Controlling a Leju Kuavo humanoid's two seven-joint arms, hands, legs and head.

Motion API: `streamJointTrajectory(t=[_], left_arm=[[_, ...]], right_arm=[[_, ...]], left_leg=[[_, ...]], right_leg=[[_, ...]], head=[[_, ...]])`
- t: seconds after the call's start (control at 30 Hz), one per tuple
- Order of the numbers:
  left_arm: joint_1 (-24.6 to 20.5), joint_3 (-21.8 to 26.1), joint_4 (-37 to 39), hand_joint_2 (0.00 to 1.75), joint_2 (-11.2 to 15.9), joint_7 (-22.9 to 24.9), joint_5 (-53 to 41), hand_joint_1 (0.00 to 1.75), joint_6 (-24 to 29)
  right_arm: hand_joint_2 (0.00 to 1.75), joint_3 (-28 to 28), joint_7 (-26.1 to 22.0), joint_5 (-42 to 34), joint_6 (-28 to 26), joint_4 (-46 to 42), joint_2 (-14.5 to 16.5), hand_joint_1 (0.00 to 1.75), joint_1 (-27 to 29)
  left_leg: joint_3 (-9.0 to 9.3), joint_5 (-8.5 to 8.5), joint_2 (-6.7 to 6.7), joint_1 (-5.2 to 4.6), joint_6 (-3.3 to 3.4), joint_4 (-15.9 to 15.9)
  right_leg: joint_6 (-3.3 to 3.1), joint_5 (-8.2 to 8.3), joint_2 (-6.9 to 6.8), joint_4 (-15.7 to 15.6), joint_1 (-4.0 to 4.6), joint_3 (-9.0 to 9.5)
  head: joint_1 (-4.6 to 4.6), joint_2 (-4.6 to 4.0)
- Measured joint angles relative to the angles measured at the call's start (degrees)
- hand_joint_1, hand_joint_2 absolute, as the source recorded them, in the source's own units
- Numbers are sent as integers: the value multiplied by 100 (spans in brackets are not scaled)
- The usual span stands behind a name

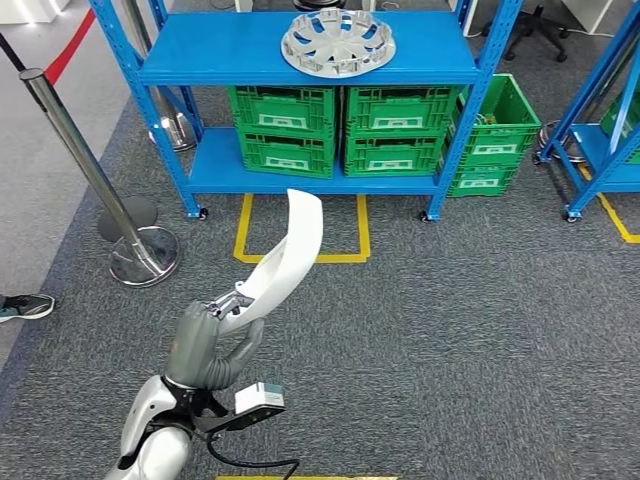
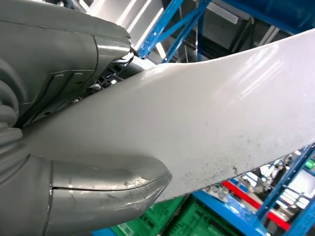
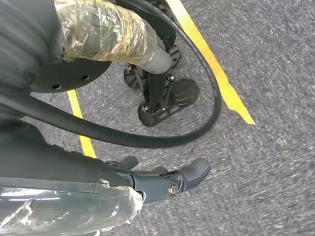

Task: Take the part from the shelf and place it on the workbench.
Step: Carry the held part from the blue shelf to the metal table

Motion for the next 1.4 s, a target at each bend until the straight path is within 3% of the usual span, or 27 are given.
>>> streamJointTrajectory(t=[0.07, 0.13, 0.17, 0.2, 0.23, 0.3, 0.37, 0.4, 0.47, 0.5, 0.57, 0.63, 0.67, 0.7, 0.77, 0.8, 0.87, 0.93, 1.0, 1.07, 1.13, 1.2, 1.23, 1.27, 1.33, 1.4], left_arm=[[-19, -15, 5, 175, -47, -42, 79, 175, -64], [-29, -28, 21, 175, -74, -88, 170, 175, -123], [-32, -34, 35, 175, -83, -109, 209, 175, -145], [-38, -44, 50, 175, -92, -132, 234, 175, -158], [-51, -57, 63, 175, -102, -154, 247, 175, -166], [-95, -92, 80, 175, -126, -180, 255, 175, -184], [-150, -117, 88, 175, -150, -187, 279, 175, -231], [-175, -127, 96, 175, -162, -191, 296, 175, -257], [-231, -149, 115, 175, -186, -197, 342, 175, -314], [-264, -161, 123, 175, -199, -198, 373, 175, -346], [-326, -183, 135, 175, -216, -205, 441, 175, -414], [-357, -199, 159, 175, -220, -211, 475, 175, -449], [-365, -205, 182, 175, -220, -210, 461, 175, -450], [-376, -219, 211, 175, -220, -210, 429, 175, -441], [-409, -258, 271, 175, -221, -209, 348, 175, -410], [-432, -279, 295, 175, -223, -210, 322, 175, -392], [-475, -308, 331, 175, -230, -230, 310, 175, -355], [-505, -338, 367, 175, -237, -263, 322, 175, -327], [-525, -373, 394, 175, -248, -280, 333, 175, -316], [-539, -403, 419, 175, -266, -284, 337, 175, -309], [-539, -416, 447, 175, -278, -285, 341, 175, -302], [-533, -420, 481, 175, -279, -285, 344, 175, -297], [-531, -422, 497, 175, -279, -285, 344, 175, -296], [-532, -423, 511, 175, -280, -285, 344, 175, -296], [-538, -428, 530, 175, -282, -292, 358, 175, -293], [-551, -432, 540, 175, -283, -330, 420, 175, -287]], right_arm=[[175, -22, 11, 0, -27, 0, 2, 0, -17], [175, -39, 18, 0, -47, -1, 2, 0, -39], [175, -52, 19, 0, -58, -3, 3, 0, -44], [175, -68, 16, 0, -73, -8, 3, 0, -46], [175, -87, 11, 0, -88, -14, 4, 0, -49], [175, -127, -10, 0, -117, -28, 4, 0, -70], [175, -173, -36, 0, -142, -53, 14, 0, -117], [175, -198, -43, 0, -158, -69, 19, 0, -141], [175, -240, -33, 0, -190, -89, 25, 0, -169], [175, -258, -25, 0, -204, -97, 28, 0, -176], [175, -292, -11, 0, -221, -120, 42, 0, -200], [175, -326, -17, 0, -223, -144, 59, 0, -232], [175, -342, -27, 0, -220, -156, 66, 0, -243], [175, -361, -41, 0, -216, -167, 72, 0, -248], [175, -397, -85, 1, -210, -189, 89, 0, -254], [175, -411, -110, 2, -211, -202, 102, 0, -262], [175, -432, -149, 3, -225, -235, 145, 0, -292], [175, -447, -164, 4, -246, -271, 186, 0, -317], [175, -451, -166, 4, -261, -290, 205, 0, -319], [175, -453, -168, 4, -271, -303, 213, 0, -332], [175, -455, -169, 4, -276, -312, 213, 0, -353], [175, -455, -167, 4, -276, -319, 213, 0, -355], [175, -455, -167, 4, -275, -321, 213, 0, -349], [175, -456, -167, 4, -275, -321, 212, 0, -343], [175, -457, -165, 6, -275, -323, 212, 0, -344], [175, -457, -151, 9, -276, -333, 213, 0, -363]], left_leg=[[-9, 40, 94, 26, 21, -55], [-29, 49, 195, 17, 35, -54], [-35, 51, 253, 13, 36, -50], [-38, 52, 308, 11, 35, -45], [-39, 50, 356, 11, 31, -37], [-38, 36, 443, 11, 6, -9], [-59, 19, 512, -17, -51, 45], [-70, 19, 549, -31, -81, 64], [-84, 20, 611, -39, -132, 84], [-97, -24, 567, -30, -164, 120], [-232, -303, 361, -5, -229, 467], [-518, -704, 195, 10, -261, 1174], [-656, -840, 175, 11, -262, 1509], [-728, -874, 168, 11, -252, 1695], [-619, -655, 148, 8, -203, 1524], [-434, -431, 96, 3, -157, 1159], [-99, -148, -148, 0, -47, 472], [25, -99, -301, -18, 20, 158], [28, -77, -201, -14, 14, 56], [47, -24, -73, 25, 11, -50], [51, 4, 64, 32, 21, -90], [38, 6, 215, 22, 23, -86], [36, 5, 287, 19, 21, -85], [36, 1, 352, 19, 15, -81], [45, -19, 462, 14, -16, -63], [42, -44, 545, -18, -69, -23]], right_leg=[[63, -269, -116, 409, -9, -216], [124, -635, -197, 1194, -30, -573], [148, -730, -210, 1508, -42, -716], [168, -712, -220, 1620, -51, -762], [180, -584, -240, 1488, -60, -689], [186, -208, -389, 700, -65, -282], [130, -20, -525, 85, -45, 32], [94, -21, -541, 0, -30, 69], [16, 10, -448, 9, -27, 39], [-21, 29, -406, 10, -36, 24], [-96, 74, -317, -3, -60, -6], [-140, 106, -217, 0, -57, -52], [-152, 120, -161, 2, -51, -73], [-157, 134, -100, 4, -43, -90], [-156, 158, 22, 7, -23, -104], [-151, 167, 85, 8, -12, -104], [-121, 195, 195, 13, -14, -128], [-56, 238, 290, 19, -45, -194], [18, 272, 351, 19, -58, -270], [75, 136, 167, 199, -36, -398], [130, -216, -119, 807, -38, -681], [186, -481, -217, 1469, -63, -966], [205, -475, -236, 1556, -71, -985], [217, -368, -261, 1412, -75, -884], [216, -52, -419, 630, -70, -427], [144, 95, -552, 48, -48, -85]], head=[[35, 0], [61, 0], [60, 0], [59, 0], [60, 0], [60, 0], [60, 0], [61, 0], [64, 0], [63, 0], [53, 0], [46, 0], [48, 0], [47, 0], [49, 0], [49, 0], [67, 0], [65, 0], [49, 0], [95, 0], [151, 0], [166, 0], [167, 0], [168, 0], [169, 0], [165, 0]])
